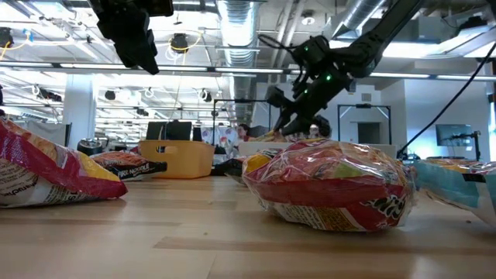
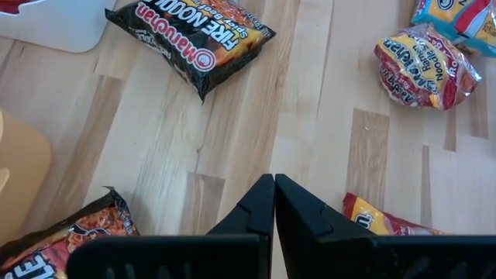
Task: Sort Maruchan noodles
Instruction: Put the red noodle pack into the white bin
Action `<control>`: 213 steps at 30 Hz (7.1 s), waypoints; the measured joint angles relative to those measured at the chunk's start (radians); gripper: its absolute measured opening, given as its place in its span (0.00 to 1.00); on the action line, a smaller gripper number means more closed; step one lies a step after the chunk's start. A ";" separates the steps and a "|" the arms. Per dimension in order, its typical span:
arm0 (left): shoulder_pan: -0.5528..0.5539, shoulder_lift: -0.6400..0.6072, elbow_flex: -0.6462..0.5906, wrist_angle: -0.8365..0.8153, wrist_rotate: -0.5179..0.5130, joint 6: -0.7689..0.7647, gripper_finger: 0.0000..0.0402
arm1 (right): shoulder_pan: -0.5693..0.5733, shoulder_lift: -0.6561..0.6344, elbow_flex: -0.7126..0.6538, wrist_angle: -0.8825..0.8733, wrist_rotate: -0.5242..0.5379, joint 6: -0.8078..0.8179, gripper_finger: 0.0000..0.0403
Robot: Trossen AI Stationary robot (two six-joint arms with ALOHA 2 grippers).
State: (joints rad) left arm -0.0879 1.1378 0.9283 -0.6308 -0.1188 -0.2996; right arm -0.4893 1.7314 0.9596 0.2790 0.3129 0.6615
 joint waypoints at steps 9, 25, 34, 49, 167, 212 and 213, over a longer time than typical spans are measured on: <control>0.000 0.000 0.000 0.000 -0.001 0.000 0.00 | -0.004 -0.122 0.001 -0.057 -0.071 -0.141 0.33; 0.000 0.000 0.000 0.002 -0.002 -0.018 0.00 | -0.025 -0.003 0.357 -0.567 -0.235 -0.506 0.31; 0.000 0.000 0.000 0.002 -0.002 -0.037 0.00 | -0.024 0.089 0.436 -0.744 -0.235 -0.503 0.31; 0.000 0.000 0.000 0.002 -0.002 -0.037 0.00 | -0.026 0.090 0.411 -0.769 -0.187 -0.462 0.31; 0.005 0.000 0.000 -0.005 -0.028 -0.037 0.00 | -0.061 0.451 0.786 -0.923 -0.280 -0.449 0.31; 0.005 0.000 0.000 -0.010 -0.027 -0.042 0.00 | -0.040 0.435 0.906 -1.189 -0.312 -0.502 0.31; 0.005 0.000 0.000 -0.014 -0.027 -0.042 0.00 | -0.037 0.426 0.906 -1.200 -0.312 -0.508 0.31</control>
State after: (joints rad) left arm -0.0834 1.1381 0.9287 -0.6444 -0.1460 -0.3412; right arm -0.5261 2.1576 1.8656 -0.9208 0.0009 0.1530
